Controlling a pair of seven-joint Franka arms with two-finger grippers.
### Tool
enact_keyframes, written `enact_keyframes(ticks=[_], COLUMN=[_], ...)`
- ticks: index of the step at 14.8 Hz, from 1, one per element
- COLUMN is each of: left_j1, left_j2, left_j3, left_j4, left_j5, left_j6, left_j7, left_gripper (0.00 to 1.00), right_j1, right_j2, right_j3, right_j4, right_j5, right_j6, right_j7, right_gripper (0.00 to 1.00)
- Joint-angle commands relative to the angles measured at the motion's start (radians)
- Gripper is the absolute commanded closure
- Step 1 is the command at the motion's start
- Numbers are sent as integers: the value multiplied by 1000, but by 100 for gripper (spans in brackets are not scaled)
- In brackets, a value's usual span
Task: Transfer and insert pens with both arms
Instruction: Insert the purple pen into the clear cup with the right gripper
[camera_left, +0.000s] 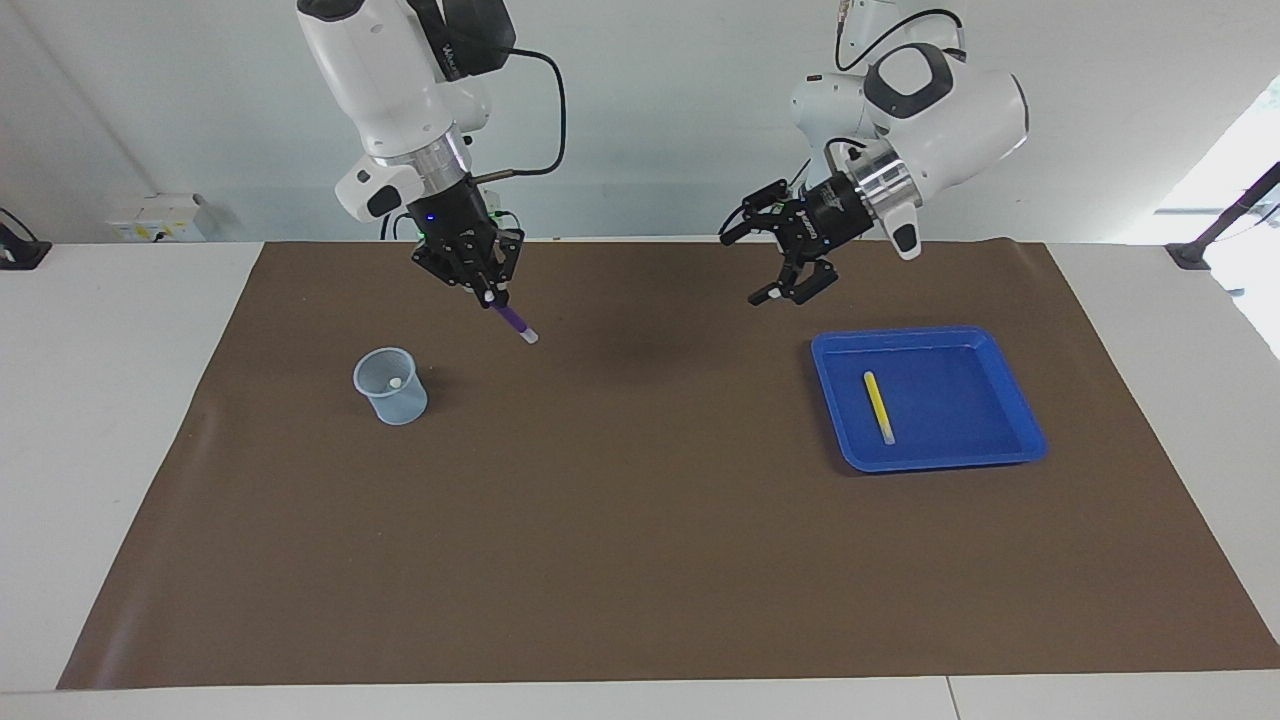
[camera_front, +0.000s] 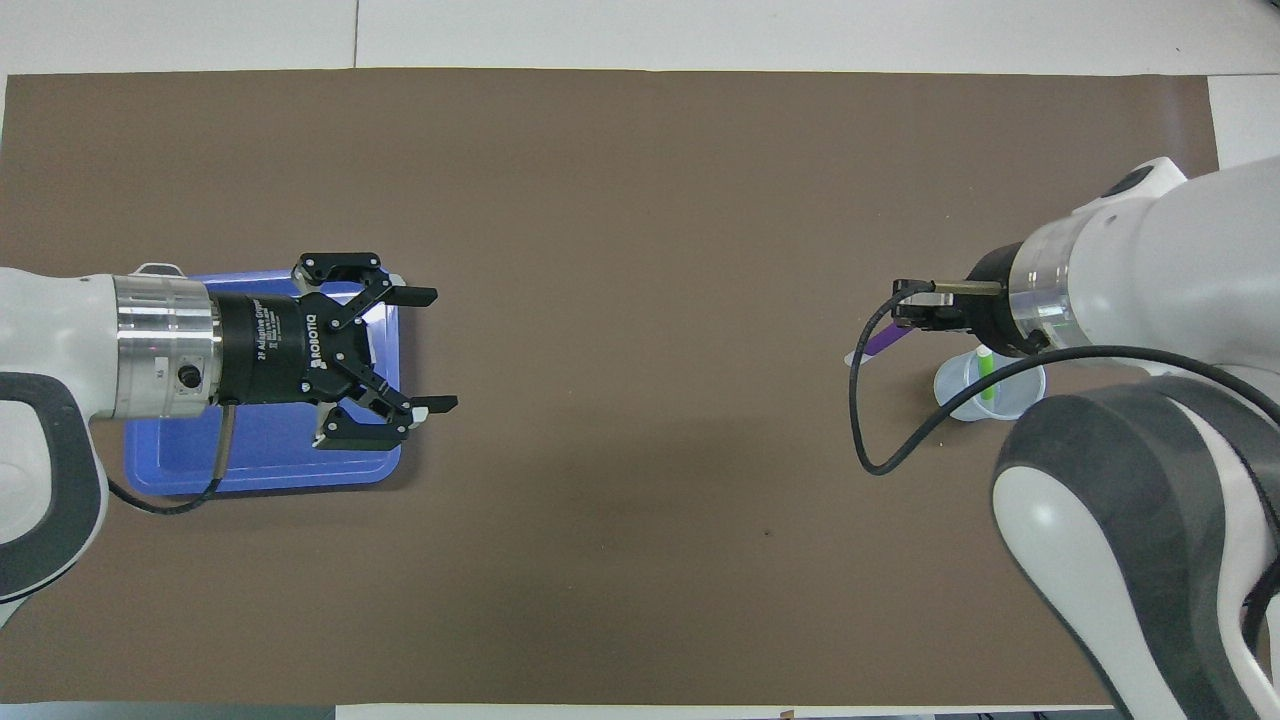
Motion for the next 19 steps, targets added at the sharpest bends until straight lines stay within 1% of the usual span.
enact_keyframes(ticks=[1, 3, 4, 7, 9, 11, 12, 13, 14, 17, 19], left_j1=[27, 55, 78, 170, 224, 257, 264, 264, 262, 242, 203], left_j2=[-20, -18, -20, -28, -22, -17, -8, 15, 44, 132, 190], left_j3=[-7, -7, -5, -5, -5, -5, -5, -5, -5, -7, -7], left_j4=[-2, -2, -5, -10, -20, -31, -43, -46, -46, -46, -50], left_j5=[176, 302, 316, 317, 323, 385, 405, 441, 512, 581, 674], left_j6=[-39, -51, -66, -149, -145, -140, -136, -133, -117, -12, 50], left_j7=[-2, 19, 69, 455, 597, 776, 879, 986, 1093, 1276, 1356], left_gripper=[0, 0, 0, 0, 0, 0, 0, 0, 0, 0, 0], right_j1=[-8, -8, -8, -8, -9, -11, -12, -12, -12, -12, -12], right_j2=[-98, -120, -131, -145, -149, -146, -142, -141, -138, -119, -102], right_j3=[-61, -112, -137, -187, -207, -220, -220, -220, -220, -220, -220], right_j4=[-171, -231, -261, -304, -312, -320, -333, -356, -378, -399, -418], right_j5=[-49, -66, -75, -95, -129, -132, -132, -132, -132, -132, -132], right_j6=[81, 116, 139, 163, 166, 167, 187, 224, 253, 284, 308], right_j7=[-115, -203, -238, -309, -317, -323, -323, -324, -323, -318, -314], right_gripper=[100, 100, 100, 100, 100, 100, 100, 100, 100, 100, 100])
